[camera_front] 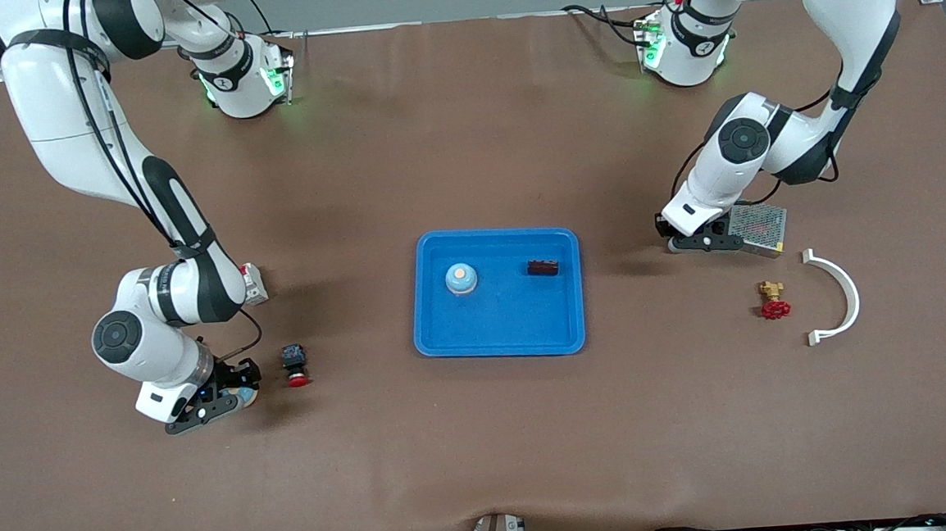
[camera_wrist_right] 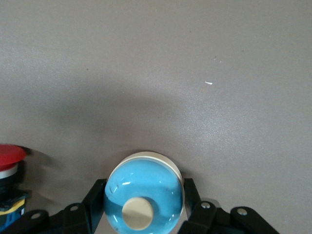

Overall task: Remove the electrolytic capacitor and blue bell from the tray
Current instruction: 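Set the capacitor beside the power supply while the right gripper sets bell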

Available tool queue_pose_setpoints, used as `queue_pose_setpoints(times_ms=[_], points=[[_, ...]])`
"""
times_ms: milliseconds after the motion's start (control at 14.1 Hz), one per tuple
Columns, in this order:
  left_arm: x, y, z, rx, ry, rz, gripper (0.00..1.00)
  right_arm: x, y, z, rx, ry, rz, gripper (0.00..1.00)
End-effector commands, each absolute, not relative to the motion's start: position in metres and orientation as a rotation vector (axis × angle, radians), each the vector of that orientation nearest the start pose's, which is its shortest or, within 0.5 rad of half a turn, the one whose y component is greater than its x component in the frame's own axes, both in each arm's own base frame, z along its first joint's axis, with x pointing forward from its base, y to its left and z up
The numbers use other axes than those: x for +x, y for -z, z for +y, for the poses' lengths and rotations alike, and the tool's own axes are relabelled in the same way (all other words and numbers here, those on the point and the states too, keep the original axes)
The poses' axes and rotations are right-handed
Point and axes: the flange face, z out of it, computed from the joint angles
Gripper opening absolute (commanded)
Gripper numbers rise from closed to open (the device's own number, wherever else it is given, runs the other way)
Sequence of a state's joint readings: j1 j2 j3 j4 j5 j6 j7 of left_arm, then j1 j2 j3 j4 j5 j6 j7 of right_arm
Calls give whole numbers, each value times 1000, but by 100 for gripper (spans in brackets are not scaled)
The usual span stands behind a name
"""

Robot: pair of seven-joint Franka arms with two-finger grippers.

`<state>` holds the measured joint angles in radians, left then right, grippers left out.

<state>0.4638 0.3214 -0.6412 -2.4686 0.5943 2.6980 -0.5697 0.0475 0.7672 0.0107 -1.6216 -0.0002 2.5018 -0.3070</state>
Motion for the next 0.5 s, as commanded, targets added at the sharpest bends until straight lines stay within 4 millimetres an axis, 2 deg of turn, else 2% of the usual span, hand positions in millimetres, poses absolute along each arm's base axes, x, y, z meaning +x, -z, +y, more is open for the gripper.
queue_pose_setpoints(times_ms=[0, 71, 214, 427], points=[[462, -193, -116, -3086, 93, 193, 0, 699, -182, 37, -3075, 191, -570, 77], [464, -190, -116, -3095, 86, 191, 0, 699, -181, 38, -3074, 191, -572, 100], [465, -189, -115, -3086, 97, 209, 0, 701, -186, 40, -3074, 203, -570, 100], [467, -185, -111, -3071, 109, 189, 0, 713, -205, 43, -3075, 251, -559, 100]])
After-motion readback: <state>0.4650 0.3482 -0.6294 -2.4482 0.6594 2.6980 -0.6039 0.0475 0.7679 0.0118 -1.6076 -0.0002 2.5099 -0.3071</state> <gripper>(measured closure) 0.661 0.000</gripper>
